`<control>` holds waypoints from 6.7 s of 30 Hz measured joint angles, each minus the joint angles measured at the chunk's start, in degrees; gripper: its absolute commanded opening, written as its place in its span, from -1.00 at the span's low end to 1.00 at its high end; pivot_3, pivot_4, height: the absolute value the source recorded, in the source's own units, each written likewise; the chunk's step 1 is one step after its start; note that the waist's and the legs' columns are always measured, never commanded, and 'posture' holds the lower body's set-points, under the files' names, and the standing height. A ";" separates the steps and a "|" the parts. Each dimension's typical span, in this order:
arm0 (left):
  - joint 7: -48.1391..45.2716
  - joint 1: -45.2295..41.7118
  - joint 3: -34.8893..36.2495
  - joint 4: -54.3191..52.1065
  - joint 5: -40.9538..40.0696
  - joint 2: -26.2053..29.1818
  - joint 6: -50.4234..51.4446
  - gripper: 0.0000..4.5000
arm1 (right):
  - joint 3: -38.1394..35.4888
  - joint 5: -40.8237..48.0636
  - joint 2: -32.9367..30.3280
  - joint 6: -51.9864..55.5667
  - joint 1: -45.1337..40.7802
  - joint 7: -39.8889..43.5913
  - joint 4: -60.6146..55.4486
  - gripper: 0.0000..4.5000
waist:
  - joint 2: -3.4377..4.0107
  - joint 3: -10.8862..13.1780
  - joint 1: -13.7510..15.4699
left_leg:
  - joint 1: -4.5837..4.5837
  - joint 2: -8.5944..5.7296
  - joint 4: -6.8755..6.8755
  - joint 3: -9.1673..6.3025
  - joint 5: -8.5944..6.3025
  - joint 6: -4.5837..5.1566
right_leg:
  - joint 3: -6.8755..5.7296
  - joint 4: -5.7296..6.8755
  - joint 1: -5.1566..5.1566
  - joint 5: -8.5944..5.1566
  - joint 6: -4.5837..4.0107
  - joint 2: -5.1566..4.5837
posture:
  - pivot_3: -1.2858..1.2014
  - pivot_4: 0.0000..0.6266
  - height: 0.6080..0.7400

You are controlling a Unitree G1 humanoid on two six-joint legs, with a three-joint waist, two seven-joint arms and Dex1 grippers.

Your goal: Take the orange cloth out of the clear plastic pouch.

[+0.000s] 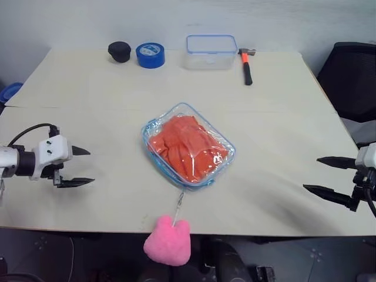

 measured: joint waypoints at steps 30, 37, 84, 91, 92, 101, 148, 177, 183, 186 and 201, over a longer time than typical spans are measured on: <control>17.17 -47.97 -29.28 48.26 35.35 -28.56 -40.10 0.02 | 7.17 13.02 11.38 15.92 2.71 -27.10 -36.09 1.00 | -0.39 0.03 1.31 | -0.18 -0.22 0.20 0.32 0.10 0.04 | -0.43 -0.03 0.12 0.09 0.16 0.03 | 0.03 -0.52 1.00; 14.88 -47.73 -26.43 48.58 33.38 -28.68 -34.99 -0.97 | 6.52 13.35 11.36 15.94 1.83 -28.24 -36.09 1.00 | -0.44 0.03 1.29 | -0.20 -0.24 0.20 0.31 0.10 0.10 | -0.50 -0.03 0.12 0.11 0.17 0.02 | 0.03 -0.52 1.00; 12.56 17.25 15.14 -53.22 -1.21 -12.66 53.62 0.02 | 26.03 9.95 8.36 9.74 -4.77 -12.13 -27.77 1.00 | -0.46 0.02 0.26 | 0.08 0.03 0.14 -0.01 0.05 -0.12 | 0.27 -0.05 0.06 -0.05 -0.08 0.08 | 0.03 -0.52 1.00; -1.66 25.79 24.18 -45.91 -7.45 -4.37 37.82 0.02 | 42.68 0.42 12.89 4.88 -14.29 -8.41 -19.39 1.00 | -0.44 0.03 -0.15 | 0.08 0.02 0.15 -0.04 0.06 -0.19 | 0.17 0.00 0.00 -0.10 -0.16 0.07 | 0.03 -0.52 1.00; -3.98 27.70 25.00 -45.15 -7.91 -3.46 34.94 0.02 | 45.05 -0.86 13.79 4.15 -15.74 -7.67 -18.50 1.00 | -0.44 0.03 -0.16 | 0.09 0.04 0.15 -0.06 0.06 -0.20 | 0.13 -0.02 -0.02 -0.10 -0.17 0.07 | 0.03 -0.52 1.00; -8.95 33.76 26.35 -42.59 -8.76 -1.50 25.18 0.04 | 54.95 -4.29 21.38 2.87 -21.45 -5.26 -13.07 0.33 | -0.42 0.04 -0.17 | 0.07 0.04 0.18 -0.18 0.05 -0.20 | -0.03 -0.05 -0.07 -0.11 -0.18 0.05 | 0.03 -0.52 1.00; -1.78 26.90 17.11 -42.65 -11.92 -0.49 24.07 0.04 | 61.60 -12.87 35.01 1.23 -27.90 -7.11 -0.80 -0.98 | -0.41 0.04 -0.41 | 0.06 0.07 0.15 -0.24 0.04 -0.21 | -0.12 0.12 -0.06 -0.11 -0.18 0.07 | 0.03 -0.52 1.00; -0.83 17.59 -5.93 -41.80 -6.30 -4.00 13.25 0.04 | 55.34 -12.79 33.10 7.49 -29.44 -12.54 -7.24 0.28 | -0.35 0.07 -0.27 | 0.03 0.03 0.15 -0.33 0.06 -0.21 | -0.20 0.07 -0.07 -0.10 -0.18 0.03 | 0.03 -0.52 1.00; -2.33 13.78 -9.71 -35.32 -2.59 -5.73 6.15 -0.48 | 53.09 -20.16 24.09 -2.85 -30.07 -12.79 -7.87 0.32 | -0.36 0.07 -0.12 | -0.01 -0.02 0.14 -0.29 0.04 -0.13 | -0.20 0.04 -0.03 -0.08 -0.14 0.00 | 0.03 -0.52 1.00; -2.52 12.93 -10.07 -33.89 -2.54 -6.26 4.63 -0.88 | 53.14 -25.34 23.36 -10.99 -31.90 -14.34 -4.02 0.32 | -0.35 0.07 -0.19 | -0.01 -0.01 0.13 -0.24 0.04 -0.13 | -0.17 0.07 -0.02 -0.08 -0.14 0.01 | 0.03 -0.52 1.00; -1.24 12.67 -10.28 -32.88 -2.53 -7.29 4.23 -1.00 | 55.47 -34.21 30.52 -26.44 -37.63 -17.84 10.85 -0.71 | -0.33 0.08 -0.15 | 0.03 -0.03 0.17 -0.28 0.10 -0.05 | -0.20 0.09 -0.02 -0.07 -0.13 -0.07 | 0.03 -0.52 1.00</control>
